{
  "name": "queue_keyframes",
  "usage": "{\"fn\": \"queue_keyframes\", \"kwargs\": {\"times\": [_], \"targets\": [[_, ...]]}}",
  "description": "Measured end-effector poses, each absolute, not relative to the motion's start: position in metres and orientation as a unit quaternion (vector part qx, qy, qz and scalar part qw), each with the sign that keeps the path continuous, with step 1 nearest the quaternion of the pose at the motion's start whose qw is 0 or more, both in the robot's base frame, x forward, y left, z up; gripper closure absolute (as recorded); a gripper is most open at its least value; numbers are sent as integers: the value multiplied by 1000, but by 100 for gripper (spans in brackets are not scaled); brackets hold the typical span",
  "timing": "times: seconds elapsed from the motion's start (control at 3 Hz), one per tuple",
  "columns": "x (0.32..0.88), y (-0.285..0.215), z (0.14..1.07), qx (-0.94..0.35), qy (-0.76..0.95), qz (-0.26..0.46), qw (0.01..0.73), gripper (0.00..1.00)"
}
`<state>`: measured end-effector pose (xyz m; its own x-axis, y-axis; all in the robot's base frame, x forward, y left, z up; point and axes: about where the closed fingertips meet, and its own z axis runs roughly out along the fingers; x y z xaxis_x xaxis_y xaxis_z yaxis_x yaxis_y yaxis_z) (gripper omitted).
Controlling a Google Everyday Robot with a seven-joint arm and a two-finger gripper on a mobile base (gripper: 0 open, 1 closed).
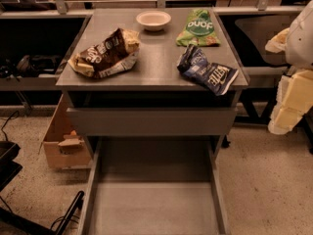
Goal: Place brown chip bag into middle drawer
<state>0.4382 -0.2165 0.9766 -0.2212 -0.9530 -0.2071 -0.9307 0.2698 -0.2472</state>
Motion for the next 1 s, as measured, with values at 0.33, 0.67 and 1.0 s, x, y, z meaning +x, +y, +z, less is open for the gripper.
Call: {"fn": "queue_keyframes", "kwargs": {"times": [0.33,0.67,1.0], "targets": [[438,-217,977,-603,781,-35,160,0],[456,-191,965,-617,765,-35,182,0],[493,-132,960,-646,728,-59,223,0]]}}
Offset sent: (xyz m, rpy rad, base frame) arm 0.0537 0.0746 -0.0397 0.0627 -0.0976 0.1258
